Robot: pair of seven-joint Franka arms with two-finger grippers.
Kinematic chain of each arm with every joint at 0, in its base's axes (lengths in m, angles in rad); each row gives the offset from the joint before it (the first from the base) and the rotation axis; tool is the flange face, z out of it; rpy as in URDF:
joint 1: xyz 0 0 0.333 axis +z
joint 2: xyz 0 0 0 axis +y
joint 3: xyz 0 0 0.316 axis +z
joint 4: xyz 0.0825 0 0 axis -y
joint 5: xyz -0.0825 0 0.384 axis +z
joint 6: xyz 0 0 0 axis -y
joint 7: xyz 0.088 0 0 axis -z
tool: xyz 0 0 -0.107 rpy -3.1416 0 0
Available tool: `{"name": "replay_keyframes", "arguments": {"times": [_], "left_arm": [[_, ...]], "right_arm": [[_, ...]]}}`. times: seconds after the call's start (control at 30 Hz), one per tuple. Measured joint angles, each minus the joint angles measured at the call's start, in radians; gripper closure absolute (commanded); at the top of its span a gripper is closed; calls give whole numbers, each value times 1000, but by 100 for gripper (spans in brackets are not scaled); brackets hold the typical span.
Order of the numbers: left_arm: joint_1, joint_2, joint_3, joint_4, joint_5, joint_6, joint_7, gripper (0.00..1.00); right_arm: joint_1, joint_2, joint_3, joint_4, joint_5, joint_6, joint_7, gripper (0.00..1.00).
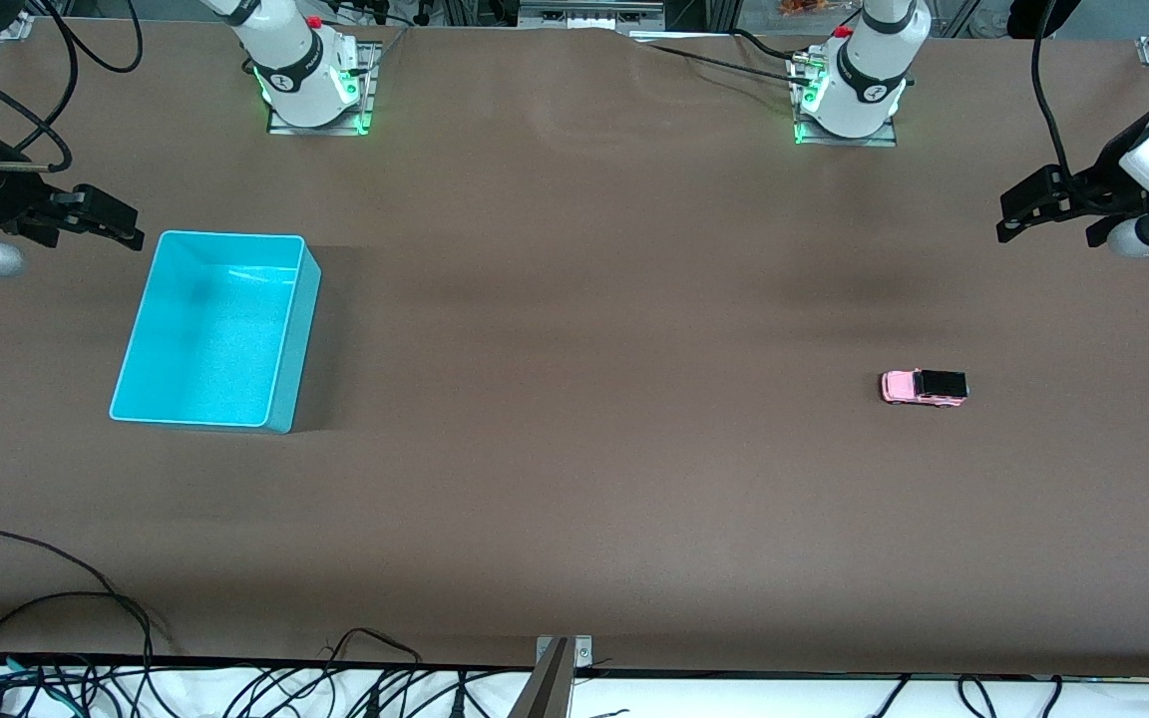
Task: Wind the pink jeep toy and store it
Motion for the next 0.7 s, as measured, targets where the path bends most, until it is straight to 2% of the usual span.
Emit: {"name": "replay_keyframes", "arguments": {"times": [0.7], "left_arm": [[-1,8,-9,0,0,-1,0,0]], "right_arm": [[0,0,0,0,0,0,0,0]]}}
